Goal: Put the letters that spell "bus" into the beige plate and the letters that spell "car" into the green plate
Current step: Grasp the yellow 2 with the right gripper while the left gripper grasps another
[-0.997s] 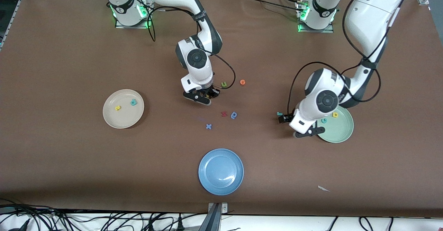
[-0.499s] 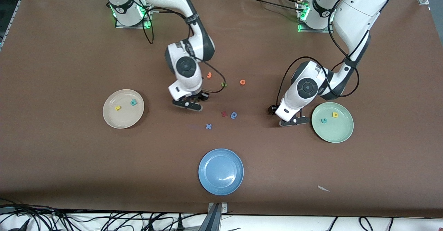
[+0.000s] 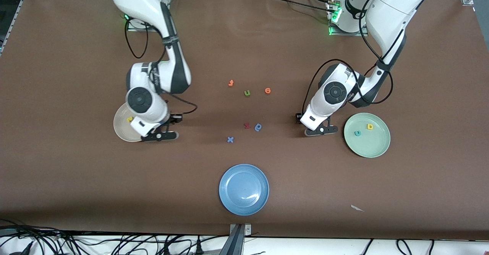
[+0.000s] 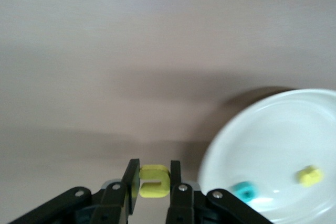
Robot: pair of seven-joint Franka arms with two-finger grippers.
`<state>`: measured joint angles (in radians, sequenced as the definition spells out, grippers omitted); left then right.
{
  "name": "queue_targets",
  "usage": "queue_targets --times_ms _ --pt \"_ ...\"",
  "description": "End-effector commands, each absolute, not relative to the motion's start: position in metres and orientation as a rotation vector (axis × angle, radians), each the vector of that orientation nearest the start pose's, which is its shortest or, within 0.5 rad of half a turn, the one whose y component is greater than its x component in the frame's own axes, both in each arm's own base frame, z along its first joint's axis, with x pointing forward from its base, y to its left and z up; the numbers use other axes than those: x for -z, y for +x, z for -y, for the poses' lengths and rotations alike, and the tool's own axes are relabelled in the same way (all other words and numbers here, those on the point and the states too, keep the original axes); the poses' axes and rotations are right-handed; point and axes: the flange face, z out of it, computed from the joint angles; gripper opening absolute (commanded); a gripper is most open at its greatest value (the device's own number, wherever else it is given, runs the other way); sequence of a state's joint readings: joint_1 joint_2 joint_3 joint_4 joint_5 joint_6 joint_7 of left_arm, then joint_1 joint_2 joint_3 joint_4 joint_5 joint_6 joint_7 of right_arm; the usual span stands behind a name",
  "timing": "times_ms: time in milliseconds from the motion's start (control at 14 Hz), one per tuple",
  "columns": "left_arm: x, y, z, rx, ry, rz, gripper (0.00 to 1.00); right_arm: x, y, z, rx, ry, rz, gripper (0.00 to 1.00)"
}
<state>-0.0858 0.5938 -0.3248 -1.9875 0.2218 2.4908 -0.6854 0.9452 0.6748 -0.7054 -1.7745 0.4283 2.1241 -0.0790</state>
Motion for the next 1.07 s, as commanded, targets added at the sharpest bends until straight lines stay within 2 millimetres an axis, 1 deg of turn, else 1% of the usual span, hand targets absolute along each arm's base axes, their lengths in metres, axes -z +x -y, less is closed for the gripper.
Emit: queue_targets --times_ms 0,71,142,214,285,356,427,499,570,712,783,926,997 --pt "-0.180 0.553 0.233 -0.063 -3.135 0.230 0.63 -0.235 0.606 -0.171 -0.248 -3.182 0.362 0.10" --pt "-0.179 0.553 0.233 -0.061 -3.131 0.222 0.61 -0.233 0.609 -0.150 -0.251 -3.181 0.368 0.10" --pt "-0.180 0.556 0.230 -0.052 -3.128 0.220 0.61 -0.229 0.614 -0.125 -0.259 -3.175 0.372 0.10" --pt "-0.180 0.560 0.228 -0.045 -3.129 0.228 0.61 -0.225 0.618 -0.107 -0.259 -3.162 0.374 0.11" --pt "-0.181 0.560 0.228 -0.042 -3.128 0.230 0.59 -0.221 0.620 -0.094 -0.250 -3.130 0.378 0.12" --pt "-0.181 0.560 0.229 -0.042 -3.129 0.231 0.55 -0.213 0.620 -0.088 -0.249 -3.098 0.399 0.15" --pt "-0.181 0.561 0.229 -0.040 -3.129 0.238 0.49 -0.212 0.621 -0.080 -0.237 -3.075 0.399 0.39" --pt "-0.182 0.562 0.230 -0.036 -3.130 0.242 0.48 -0.210 0.622 -0.076 -0.241 -3.073 0.381 0.99" --pt "-0.183 0.562 0.231 -0.034 -3.130 0.249 0.45 -0.213 0.622 -0.081 -0.245 -3.070 0.383 1.00" --pt "-0.183 0.562 0.231 -0.031 -3.129 0.259 0.45 -0.222 0.624 -0.094 -0.223 -3.064 0.402 1.00" --pt "-0.186 0.566 0.231 -0.021 -3.133 0.262 0.44 -0.225 0.624 -0.099 -0.228 -3.059 0.404 1.00" --pt "-0.184 0.571 0.232 -0.015 -3.136 0.267 0.44 -0.242 0.628 -0.112 -0.271 -3.039 0.381 1.00" --pt "-0.184 0.573 0.231 -0.014 -3.138 0.273 0.43 -0.257 0.634 -0.116 -0.298 -3.032 0.349 1.00"
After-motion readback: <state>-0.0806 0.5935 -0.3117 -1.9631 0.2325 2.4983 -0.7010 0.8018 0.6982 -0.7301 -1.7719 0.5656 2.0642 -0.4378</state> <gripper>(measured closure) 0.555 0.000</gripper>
